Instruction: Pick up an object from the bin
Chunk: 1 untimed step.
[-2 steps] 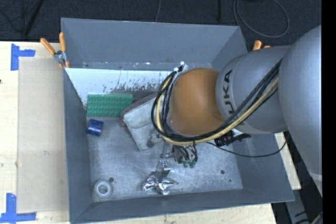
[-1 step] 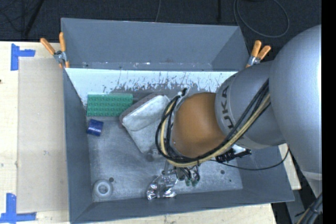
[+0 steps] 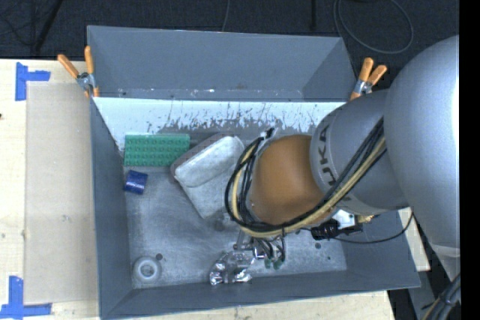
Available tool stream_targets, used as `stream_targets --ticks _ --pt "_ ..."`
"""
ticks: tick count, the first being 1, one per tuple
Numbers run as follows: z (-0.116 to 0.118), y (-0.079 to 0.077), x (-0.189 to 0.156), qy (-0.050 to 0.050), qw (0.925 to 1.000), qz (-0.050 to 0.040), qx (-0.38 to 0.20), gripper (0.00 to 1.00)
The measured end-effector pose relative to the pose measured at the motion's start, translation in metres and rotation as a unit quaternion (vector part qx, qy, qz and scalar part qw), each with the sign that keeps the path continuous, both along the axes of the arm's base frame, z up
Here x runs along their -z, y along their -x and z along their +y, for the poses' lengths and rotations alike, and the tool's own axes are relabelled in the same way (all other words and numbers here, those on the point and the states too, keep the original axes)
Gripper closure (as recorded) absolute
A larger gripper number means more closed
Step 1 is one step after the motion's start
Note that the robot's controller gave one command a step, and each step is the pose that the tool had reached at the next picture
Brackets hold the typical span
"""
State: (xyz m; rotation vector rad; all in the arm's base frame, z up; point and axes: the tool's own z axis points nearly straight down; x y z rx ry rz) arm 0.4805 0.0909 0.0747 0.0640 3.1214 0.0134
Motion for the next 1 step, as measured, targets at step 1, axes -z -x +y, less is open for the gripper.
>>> stream_targets --ticks 1 --pt "-0.0008 0.0049 0.0006 0.002 1.0000 0.0098 0.000 1.00"
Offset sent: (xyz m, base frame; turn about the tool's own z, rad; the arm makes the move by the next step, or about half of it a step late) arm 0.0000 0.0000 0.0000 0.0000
